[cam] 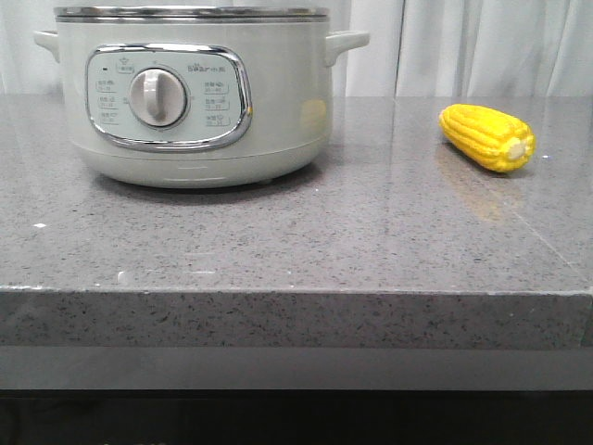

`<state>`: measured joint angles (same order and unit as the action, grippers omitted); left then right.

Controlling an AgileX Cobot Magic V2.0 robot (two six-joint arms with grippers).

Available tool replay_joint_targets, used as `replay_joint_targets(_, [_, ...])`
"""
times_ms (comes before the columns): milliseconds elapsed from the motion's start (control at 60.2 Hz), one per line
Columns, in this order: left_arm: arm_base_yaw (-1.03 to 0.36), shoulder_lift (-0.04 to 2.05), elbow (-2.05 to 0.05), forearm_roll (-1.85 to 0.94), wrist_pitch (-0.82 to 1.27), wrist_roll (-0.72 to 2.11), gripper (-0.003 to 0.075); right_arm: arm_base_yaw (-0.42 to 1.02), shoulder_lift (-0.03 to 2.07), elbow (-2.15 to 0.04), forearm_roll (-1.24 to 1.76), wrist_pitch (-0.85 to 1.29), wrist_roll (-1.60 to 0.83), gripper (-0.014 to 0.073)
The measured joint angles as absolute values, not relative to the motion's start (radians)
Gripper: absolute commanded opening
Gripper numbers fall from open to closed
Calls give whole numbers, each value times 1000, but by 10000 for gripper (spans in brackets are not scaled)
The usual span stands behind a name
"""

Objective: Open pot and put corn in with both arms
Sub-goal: 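Move the left gripper toward the glass lid knob of the cooker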

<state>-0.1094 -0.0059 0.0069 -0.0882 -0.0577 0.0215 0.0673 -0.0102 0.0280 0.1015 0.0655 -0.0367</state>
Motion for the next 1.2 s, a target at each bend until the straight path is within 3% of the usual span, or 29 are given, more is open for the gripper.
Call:
replay_joint_targets(897, [-109,-6,1,-96,-78,21,-20,67,-10,26,114,28,-37,-68])
replay_joint_targets(1196, [-109,33,-294,-102,74,21,-20,67,-4,-221,134,120,-37,-68])
